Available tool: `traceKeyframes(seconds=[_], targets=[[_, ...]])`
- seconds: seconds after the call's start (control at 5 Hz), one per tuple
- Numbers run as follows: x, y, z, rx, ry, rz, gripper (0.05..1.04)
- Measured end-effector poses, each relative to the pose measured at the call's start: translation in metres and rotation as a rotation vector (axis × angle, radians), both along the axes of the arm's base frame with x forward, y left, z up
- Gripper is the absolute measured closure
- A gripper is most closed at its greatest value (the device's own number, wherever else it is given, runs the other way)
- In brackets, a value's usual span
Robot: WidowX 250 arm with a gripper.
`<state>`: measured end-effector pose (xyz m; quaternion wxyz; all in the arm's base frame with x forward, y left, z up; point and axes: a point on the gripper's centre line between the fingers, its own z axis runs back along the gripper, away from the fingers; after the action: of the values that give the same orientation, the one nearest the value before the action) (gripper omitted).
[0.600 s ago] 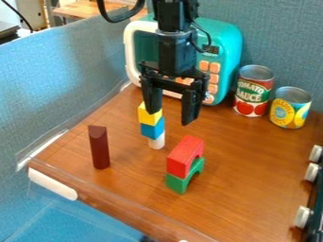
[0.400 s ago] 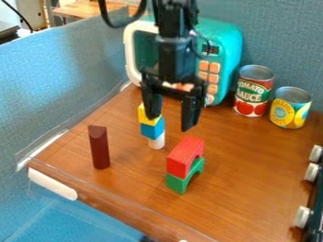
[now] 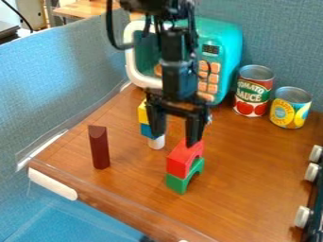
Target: Move the red arch to the right
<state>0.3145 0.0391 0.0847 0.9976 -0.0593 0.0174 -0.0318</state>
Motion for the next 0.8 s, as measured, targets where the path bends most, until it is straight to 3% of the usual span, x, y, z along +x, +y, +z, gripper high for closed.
traceKeyframes(seconds=[0.2, 0.4, 0.8], targets=[[0.002, -0.002, -0.008, 0.002, -0.003, 0.034, 0.083], [0.000, -0.010, -0.039, 0.022, 0.091, 0.009, 0.083], [0.002, -0.013, -0.045, 0.072, 0.085, 0.065, 0.123]])
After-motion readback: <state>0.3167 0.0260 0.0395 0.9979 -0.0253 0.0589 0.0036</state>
